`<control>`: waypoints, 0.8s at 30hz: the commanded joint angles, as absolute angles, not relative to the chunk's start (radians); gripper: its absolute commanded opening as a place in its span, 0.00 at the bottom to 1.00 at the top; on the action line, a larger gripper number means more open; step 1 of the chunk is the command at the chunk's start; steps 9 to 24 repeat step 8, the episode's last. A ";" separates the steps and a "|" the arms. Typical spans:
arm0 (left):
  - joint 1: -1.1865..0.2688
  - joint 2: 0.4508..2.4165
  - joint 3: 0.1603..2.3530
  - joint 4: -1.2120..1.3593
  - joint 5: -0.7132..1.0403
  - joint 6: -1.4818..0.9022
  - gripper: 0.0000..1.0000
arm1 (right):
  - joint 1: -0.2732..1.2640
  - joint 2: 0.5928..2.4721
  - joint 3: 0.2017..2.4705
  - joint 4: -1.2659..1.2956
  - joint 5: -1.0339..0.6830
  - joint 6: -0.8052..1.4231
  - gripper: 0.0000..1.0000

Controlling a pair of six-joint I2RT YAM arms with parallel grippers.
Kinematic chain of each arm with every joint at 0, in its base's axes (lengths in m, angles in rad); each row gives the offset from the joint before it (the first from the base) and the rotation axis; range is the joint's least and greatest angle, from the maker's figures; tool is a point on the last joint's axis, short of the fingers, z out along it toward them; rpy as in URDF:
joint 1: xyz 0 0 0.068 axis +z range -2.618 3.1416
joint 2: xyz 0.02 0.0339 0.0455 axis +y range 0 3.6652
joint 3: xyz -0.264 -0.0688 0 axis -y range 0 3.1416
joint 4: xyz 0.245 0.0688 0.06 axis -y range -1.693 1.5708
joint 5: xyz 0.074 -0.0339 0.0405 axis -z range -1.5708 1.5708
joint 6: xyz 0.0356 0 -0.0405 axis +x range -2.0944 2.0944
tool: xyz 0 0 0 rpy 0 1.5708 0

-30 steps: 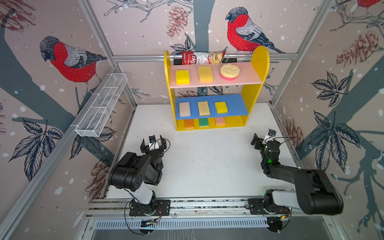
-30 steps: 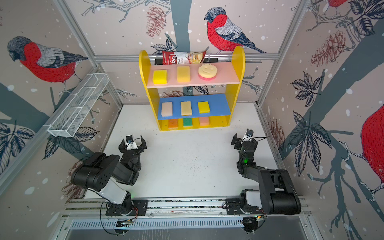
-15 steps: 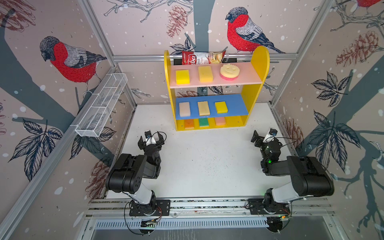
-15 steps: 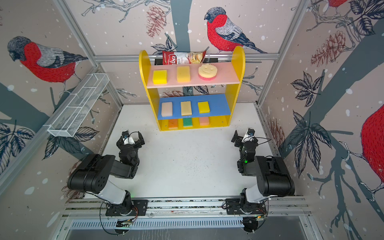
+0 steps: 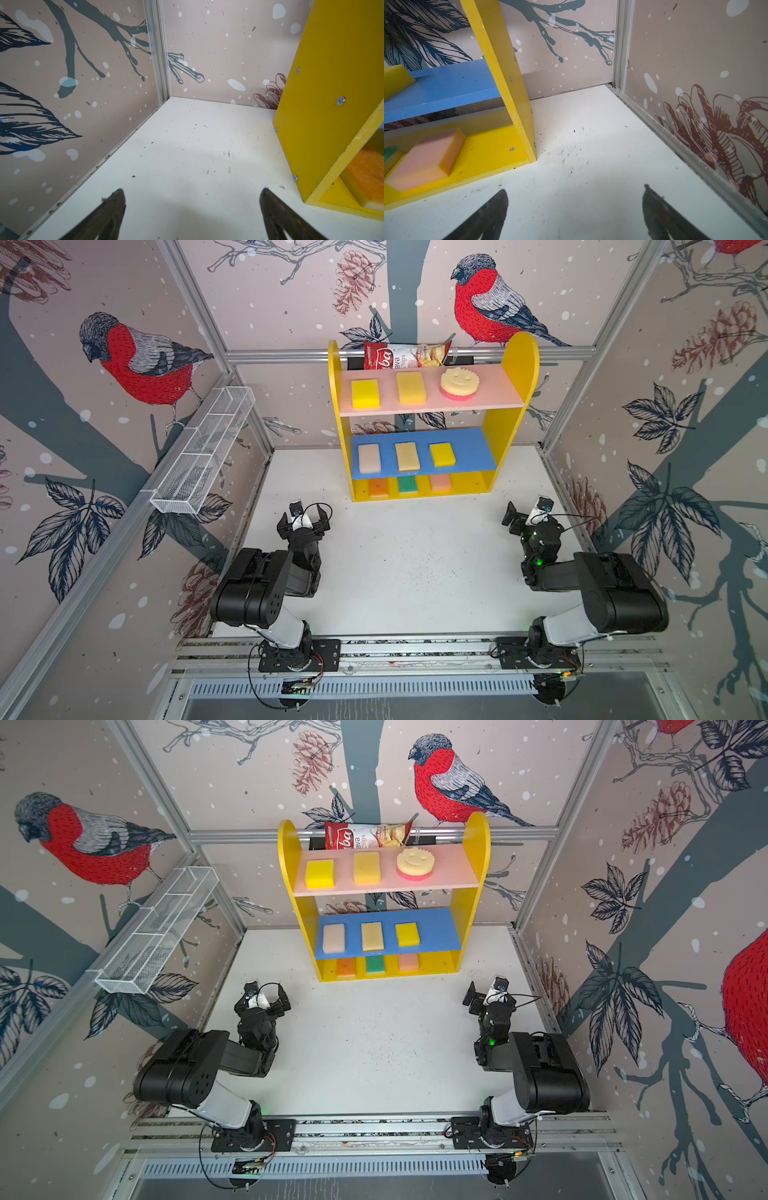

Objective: Place and organize the cleaning sponges onto the shelf

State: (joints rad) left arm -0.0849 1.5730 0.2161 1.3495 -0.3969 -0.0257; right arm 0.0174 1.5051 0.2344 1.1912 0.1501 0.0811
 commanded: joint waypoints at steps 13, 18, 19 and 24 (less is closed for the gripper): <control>-0.082 1.570 0.220 1.357 -0.397 -0.028 0.99 | 0.003 1.501 0.241 1.185 0.124 0.083 0.99; -0.082 1.570 0.220 1.357 -0.397 -0.028 0.99 | 0.003 1.501 0.241 1.185 0.124 0.083 0.99; -0.082 1.570 0.220 1.357 -0.397 -0.028 0.99 | 0.003 1.501 0.241 1.185 0.124 0.083 0.99; -0.082 1.570 0.220 1.357 -0.397 -0.028 0.99 | 0.003 1.501 0.241 1.185 0.124 0.083 0.99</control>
